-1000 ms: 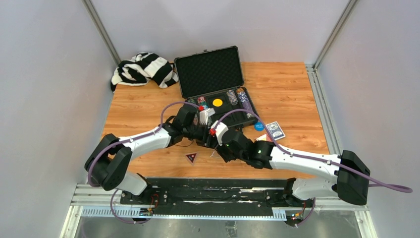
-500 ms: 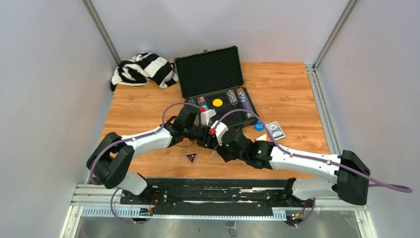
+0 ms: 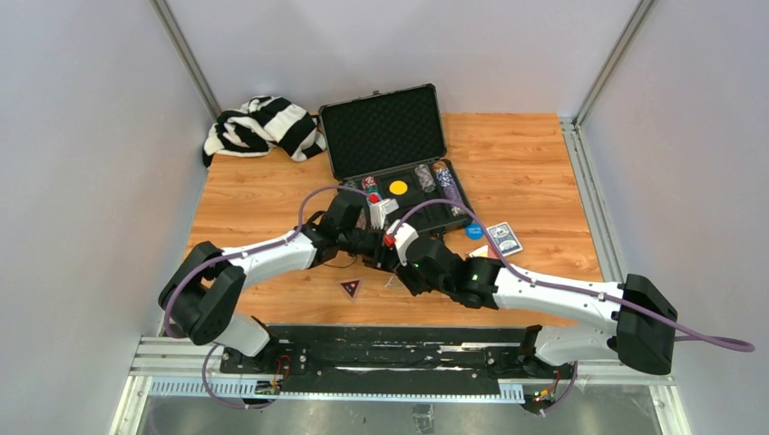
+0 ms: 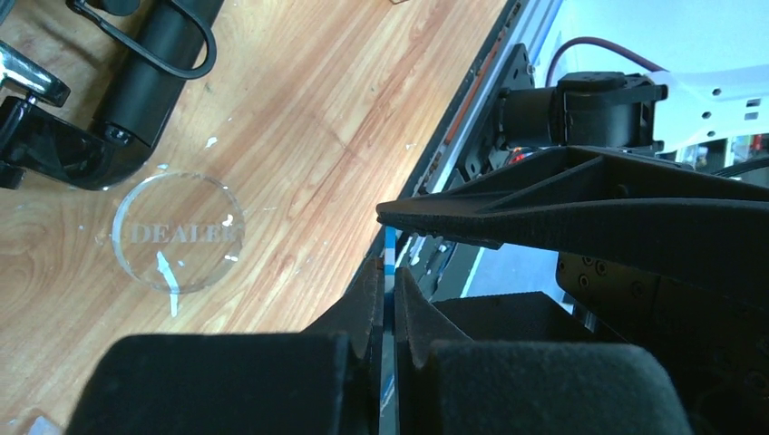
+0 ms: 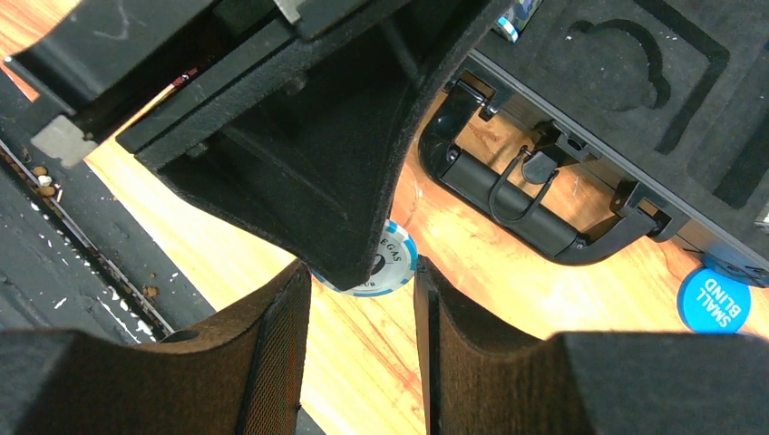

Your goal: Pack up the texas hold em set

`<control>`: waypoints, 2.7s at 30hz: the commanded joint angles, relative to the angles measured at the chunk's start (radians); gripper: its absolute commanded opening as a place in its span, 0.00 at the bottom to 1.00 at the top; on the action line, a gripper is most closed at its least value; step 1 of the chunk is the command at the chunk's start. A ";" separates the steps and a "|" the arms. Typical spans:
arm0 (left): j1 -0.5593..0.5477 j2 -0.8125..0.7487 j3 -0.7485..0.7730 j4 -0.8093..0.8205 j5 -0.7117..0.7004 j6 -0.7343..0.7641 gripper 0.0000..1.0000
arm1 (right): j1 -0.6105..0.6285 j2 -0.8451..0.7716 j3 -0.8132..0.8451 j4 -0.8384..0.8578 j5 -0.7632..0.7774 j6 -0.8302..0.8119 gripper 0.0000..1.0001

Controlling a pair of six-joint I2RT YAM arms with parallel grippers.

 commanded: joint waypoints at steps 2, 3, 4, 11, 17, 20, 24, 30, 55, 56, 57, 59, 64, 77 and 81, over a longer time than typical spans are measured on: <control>0.017 -0.001 0.060 -0.028 -0.061 0.136 0.00 | 0.010 -0.040 -0.010 0.006 0.010 -0.009 0.47; 0.032 0.000 0.058 0.019 -0.056 0.131 0.00 | 0.011 -0.054 -0.017 -0.004 0.006 -0.013 0.50; 0.050 0.002 0.055 0.072 -0.050 0.117 0.00 | 0.010 -0.071 -0.028 -0.015 0.005 -0.013 0.52; 0.115 0.033 0.190 -0.027 -0.148 0.402 0.00 | 0.008 -0.297 -0.169 -0.024 0.091 0.002 0.53; 0.115 0.139 0.363 -0.328 -0.157 0.739 0.00 | 0.003 -0.325 -0.176 -0.017 0.185 -0.040 0.53; 0.115 0.164 0.382 -0.390 -0.118 0.848 0.00 | -0.001 -0.295 -0.166 -0.021 0.198 -0.051 0.53; 0.115 0.153 0.357 -0.412 -0.068 0.980 0.00 | -0.002 -0.248 -0.164 -0.017 0.193 -0.052 0.55; 0.115 0.142 0.323 -0.407 -0.107 1.108 0.00 | -0.002 -0.234 -0.179 -0.015 0.190 -0.041 0.57; 0.115 0.277 0.460 -0.434 -0.281 1.120 0.01 | -0.008 -0.185 -0.183 -0.002 0.228 -0.073 0.57; 0.115 0.276 0.461 -0.439 -0.281 1.124 0.01 | -0.008 -0.185 -0.183 -0.002 0.228 -0.073 0.57; 0.115 0.275 0.465 -0.444 -0.279 1.129 0.01 | -0.008 -0.184 -0.183 -0.002 0.228 -0.074 0.57; 0.117 0.270 0.467 -0.456 -0.252 1.140 0.01 | -0.008 -0.183 -0.184 -0.003 0.228 -0.074 0.57; 0.117 0.251 0.458 -0.456 -0.194 1.150 0.00 | -0.010 -0.180 -0.183 -0.002 0.260 -0.077 0.57; 0.122 0.272 0.477 -0.503 -0.240 1.164 0.00 | -0.010 -0.183 -0.186 -0.004 0.257 -0.073 0.57; 0.121 0.295 0.474 -0.513 -0.286 1.158 0.00 | -0.010 -0.175 -0.186 -0.004 0.256 -0.073 0.57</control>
